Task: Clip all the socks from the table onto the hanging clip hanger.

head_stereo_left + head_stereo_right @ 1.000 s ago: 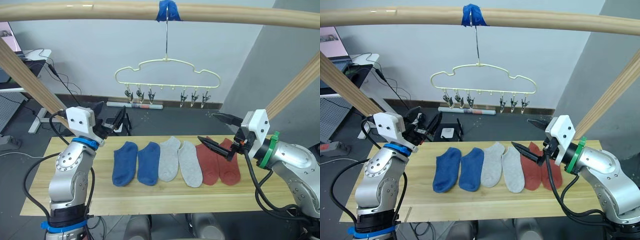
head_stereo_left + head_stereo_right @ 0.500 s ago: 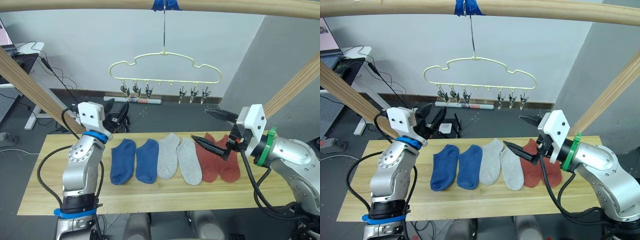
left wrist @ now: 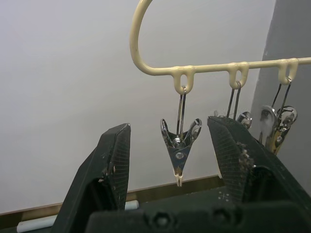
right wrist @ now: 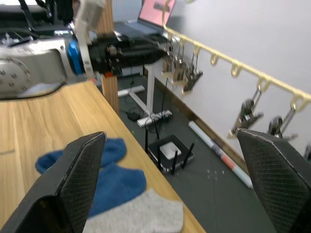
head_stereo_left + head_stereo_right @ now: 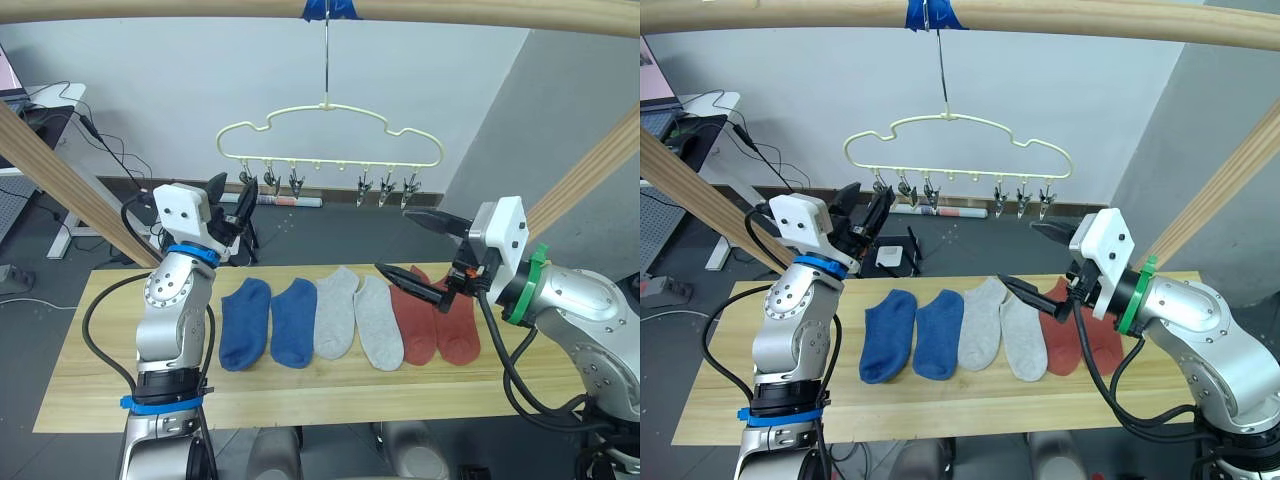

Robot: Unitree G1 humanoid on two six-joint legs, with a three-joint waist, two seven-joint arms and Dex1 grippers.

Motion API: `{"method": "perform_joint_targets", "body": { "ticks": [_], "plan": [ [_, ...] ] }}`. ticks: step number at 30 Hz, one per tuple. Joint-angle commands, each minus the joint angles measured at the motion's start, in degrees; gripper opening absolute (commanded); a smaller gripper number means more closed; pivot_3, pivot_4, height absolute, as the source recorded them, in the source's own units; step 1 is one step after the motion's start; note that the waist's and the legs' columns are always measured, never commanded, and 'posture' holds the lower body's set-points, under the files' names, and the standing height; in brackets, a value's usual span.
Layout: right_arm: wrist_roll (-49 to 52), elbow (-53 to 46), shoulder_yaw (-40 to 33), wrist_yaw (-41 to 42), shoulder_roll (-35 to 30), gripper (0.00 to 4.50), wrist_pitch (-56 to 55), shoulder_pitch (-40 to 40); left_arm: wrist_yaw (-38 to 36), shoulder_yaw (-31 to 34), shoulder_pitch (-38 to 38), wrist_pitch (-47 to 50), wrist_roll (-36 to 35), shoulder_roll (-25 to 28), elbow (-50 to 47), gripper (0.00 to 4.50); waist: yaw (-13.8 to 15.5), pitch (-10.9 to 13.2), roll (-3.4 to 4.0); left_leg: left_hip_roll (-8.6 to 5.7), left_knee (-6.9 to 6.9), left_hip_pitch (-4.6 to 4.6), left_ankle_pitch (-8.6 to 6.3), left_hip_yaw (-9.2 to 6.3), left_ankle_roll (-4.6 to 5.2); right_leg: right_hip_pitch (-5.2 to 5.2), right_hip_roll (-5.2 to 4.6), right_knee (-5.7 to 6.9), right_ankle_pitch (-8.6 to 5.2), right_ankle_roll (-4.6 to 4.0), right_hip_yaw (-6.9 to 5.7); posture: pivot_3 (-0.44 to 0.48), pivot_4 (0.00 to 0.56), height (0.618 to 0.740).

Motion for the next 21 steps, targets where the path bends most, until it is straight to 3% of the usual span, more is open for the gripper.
{"method": "perform_joint_targets", "body": {
  "ticks": [1,18,21],
  "plan": [
    [1.16,-1.92,-0.13,-0.51,0.15,4.50,-0.04,-0.73,-0.05,0.30,-1.08,-0.90,-0.42,-0.38,-0.34,2.75,0.00,0.01,0.01,0.00,-0.01,-0.01,0.00,0.00,0.00,0.00,0.00,-0.02,0.00,0.00,0.00,-0.244,0.299,0.733],
    [1.11,-1.69,0.07,-1.84,1.00,4.50,0.22,-0.75,-1.27,-0.85,-4.64,-2.63,0.91,-0.75,4.15,2.75,-0.05,0.16,0.02,0.00,-0.03,-0.09,0.00,-0.01,0.00,-0.08,0.00,-0.05,0.00,0.00,-0.02,-0.251,0.300,0.733],
    [1.17,-1.77,0.12,-2.00,0.97,4.50,0.27,-0.74,-1.63,-1.18,-4.87,-3.45,1.62,-0.60,4.19,2.20,-0.05,0.16,0.02,0.00,-0.03,-0.15,0.00,-0.01,0.00,-0.12,0.00,-0.05,0.00,0.00,-0.02,-0.251,0.299,0.733]
  ]
}}
